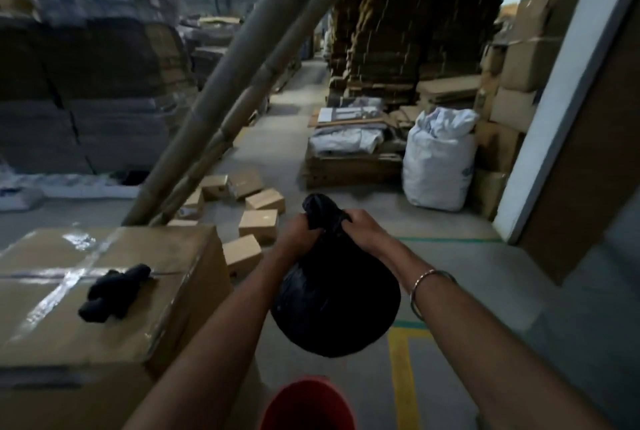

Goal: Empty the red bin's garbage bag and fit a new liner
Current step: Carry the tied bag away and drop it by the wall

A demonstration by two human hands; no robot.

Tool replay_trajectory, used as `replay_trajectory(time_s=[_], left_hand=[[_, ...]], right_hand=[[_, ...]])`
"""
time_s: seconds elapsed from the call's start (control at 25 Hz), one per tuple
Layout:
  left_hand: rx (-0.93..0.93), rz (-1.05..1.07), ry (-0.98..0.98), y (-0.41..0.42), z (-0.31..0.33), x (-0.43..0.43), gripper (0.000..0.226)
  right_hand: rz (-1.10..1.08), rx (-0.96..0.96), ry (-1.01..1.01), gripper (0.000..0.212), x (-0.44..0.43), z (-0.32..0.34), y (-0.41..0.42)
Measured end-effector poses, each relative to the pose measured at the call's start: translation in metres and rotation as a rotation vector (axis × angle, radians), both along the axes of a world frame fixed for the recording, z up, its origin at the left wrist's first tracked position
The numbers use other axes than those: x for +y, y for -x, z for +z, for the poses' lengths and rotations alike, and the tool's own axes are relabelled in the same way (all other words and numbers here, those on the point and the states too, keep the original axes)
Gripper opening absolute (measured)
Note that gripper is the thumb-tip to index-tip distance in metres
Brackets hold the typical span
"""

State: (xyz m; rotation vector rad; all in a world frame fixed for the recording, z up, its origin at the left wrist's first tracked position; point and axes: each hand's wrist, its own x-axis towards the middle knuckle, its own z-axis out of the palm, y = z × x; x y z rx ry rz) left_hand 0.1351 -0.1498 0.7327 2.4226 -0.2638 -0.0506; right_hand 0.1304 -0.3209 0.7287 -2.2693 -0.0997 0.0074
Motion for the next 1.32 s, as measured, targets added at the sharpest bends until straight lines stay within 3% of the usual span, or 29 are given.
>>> replay_trajectory(time_s=[0.28,0.44,0.64,1.08,1.32], left_hand=[[-0.275,-0.102,-0.067,0.048,0.206,-0.026,0.023],[-0.309,-0.086,-0.048,0.09,0.28,-0.034,0.027],[-0.393,-0.095,0.032,0.163,0.35,-0.055,0.03],[-0.528,-0.087,0.105,0.282,0.418,-0.109,0.028],[-0.539,-0.231,0.108,0.312,0.422,-0.147,0.033]], right_hand=[[-0.065,-0.211,-0.027,0.019,-0.022,0.207,0.069],[-0.119,-0.333,-0.014,0.025,-0.028,0.282,0.119],[-0.16,-0.352,-0.004,0.028,-0.047,0.354,0.191],[-0.329,-0.524,0.17,0.017,-0.088,0.42,0.309],[-0.501,-0.524,0.209,0.038,-0.113,0.413,0.372]])
